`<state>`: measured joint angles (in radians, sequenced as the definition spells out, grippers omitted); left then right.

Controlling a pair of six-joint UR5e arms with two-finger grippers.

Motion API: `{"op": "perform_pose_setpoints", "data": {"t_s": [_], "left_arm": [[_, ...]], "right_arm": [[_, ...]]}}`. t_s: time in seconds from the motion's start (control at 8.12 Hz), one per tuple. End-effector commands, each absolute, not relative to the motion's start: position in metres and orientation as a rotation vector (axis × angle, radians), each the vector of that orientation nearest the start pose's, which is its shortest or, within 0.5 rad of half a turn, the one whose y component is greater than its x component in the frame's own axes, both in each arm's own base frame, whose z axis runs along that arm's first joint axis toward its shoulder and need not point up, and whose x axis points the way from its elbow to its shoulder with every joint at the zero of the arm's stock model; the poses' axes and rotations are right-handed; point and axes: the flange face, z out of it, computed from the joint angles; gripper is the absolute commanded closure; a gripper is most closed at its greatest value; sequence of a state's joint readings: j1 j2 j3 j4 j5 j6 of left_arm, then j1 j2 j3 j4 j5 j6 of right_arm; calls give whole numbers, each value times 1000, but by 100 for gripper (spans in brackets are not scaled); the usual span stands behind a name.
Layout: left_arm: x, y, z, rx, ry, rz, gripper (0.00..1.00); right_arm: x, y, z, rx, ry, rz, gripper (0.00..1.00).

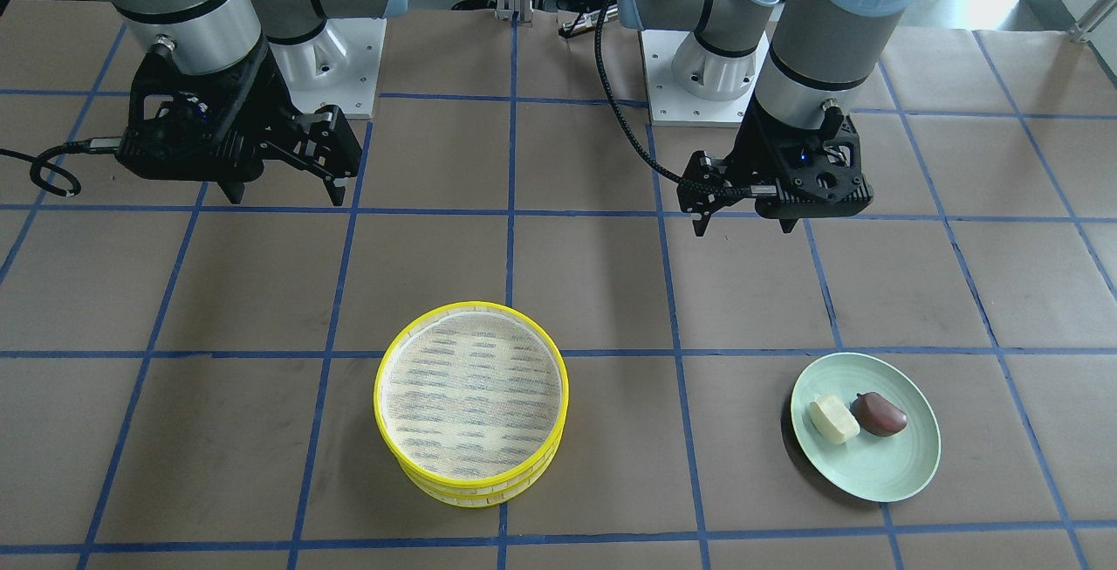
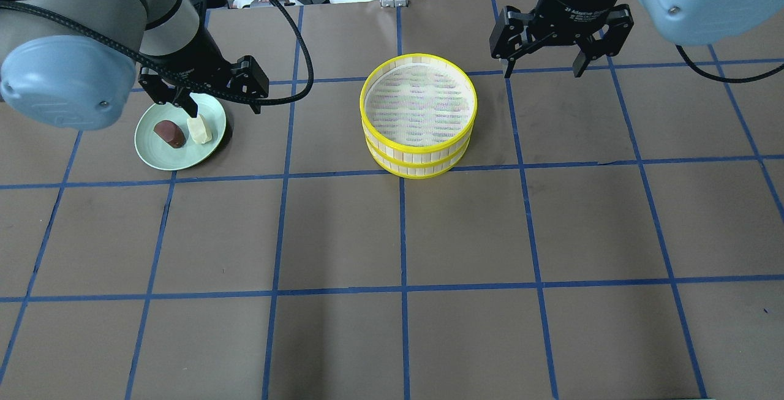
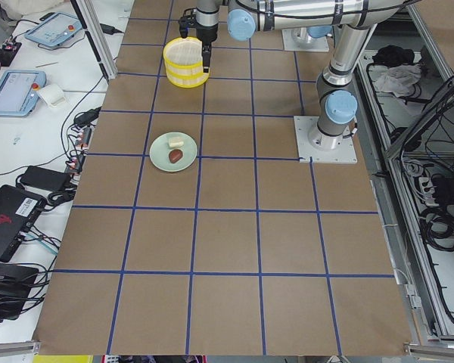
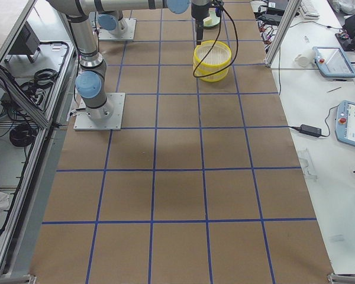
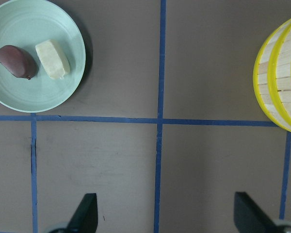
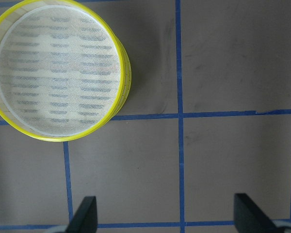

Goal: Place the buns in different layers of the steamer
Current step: 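Lower left gripper onto white bun while right gripper reaches steamer rim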

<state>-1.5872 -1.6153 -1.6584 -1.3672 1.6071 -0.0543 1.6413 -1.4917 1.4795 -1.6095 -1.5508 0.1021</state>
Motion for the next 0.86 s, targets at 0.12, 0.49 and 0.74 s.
{"op": "perform_pose_setpoints", "data": {"t_s": [0.12, 0.49, 0.74], "left_arm": [[-122, -513, 445, -97, 3100, -103, 0], [-41, -528, 432, -265, 3104, -25, 0], [10, -542, 399, -264, 3105, 67, 0]], "right_arm": [[172, -520, 492, 44, 3102, -64, 0], [178, -547, 469, 51, 3106, -127, 0], [185, -596, 412, 40, 3093, -187, 0]]}}
